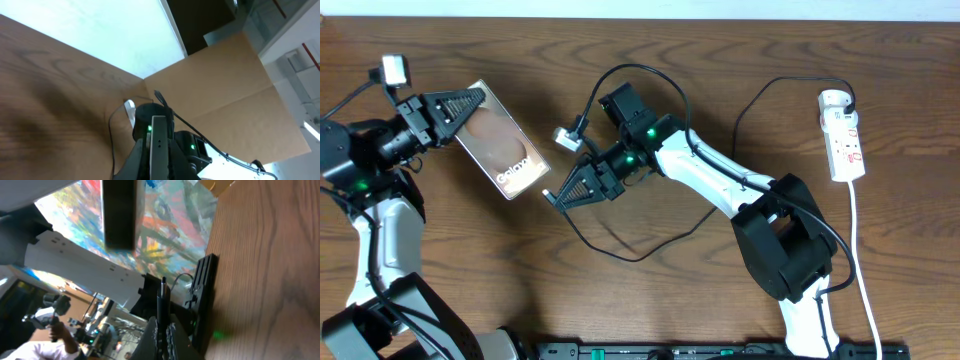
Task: Plug charger to phone and switch on socket
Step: 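Align the connector with the phone's port held by the left gripper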
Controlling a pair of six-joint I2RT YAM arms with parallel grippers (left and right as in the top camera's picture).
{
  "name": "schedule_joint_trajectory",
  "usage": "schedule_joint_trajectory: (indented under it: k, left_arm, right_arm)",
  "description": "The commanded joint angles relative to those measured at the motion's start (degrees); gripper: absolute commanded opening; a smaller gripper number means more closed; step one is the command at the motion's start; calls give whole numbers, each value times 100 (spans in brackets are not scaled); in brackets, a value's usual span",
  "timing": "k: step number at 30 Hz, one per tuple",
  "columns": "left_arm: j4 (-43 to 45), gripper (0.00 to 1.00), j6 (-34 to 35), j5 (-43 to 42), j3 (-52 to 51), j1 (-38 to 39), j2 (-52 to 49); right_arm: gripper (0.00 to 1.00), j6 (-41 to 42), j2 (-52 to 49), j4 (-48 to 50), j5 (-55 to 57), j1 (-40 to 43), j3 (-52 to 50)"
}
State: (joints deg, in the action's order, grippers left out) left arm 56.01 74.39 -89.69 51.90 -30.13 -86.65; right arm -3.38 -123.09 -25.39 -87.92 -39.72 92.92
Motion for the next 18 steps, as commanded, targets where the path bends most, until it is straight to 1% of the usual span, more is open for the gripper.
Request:
schedule_joint_trajectory:
  k: [1,8,16,18]
  left_arm:
    - [70,7,87,15,208,83,50]
    - [68,7,63,52,208,81,50]
    - [68,7,57,315,205,81,50]
    - [68,7,-37,315,205,81,48]
  right_arm:
    - [1,271,59,225,-157,-61,0]
    - [1,267,59,417,-157,-87,0]
    - [1,264,59,723,-160,-120,0]
    - [1,264,59,723,-160,-120,2]
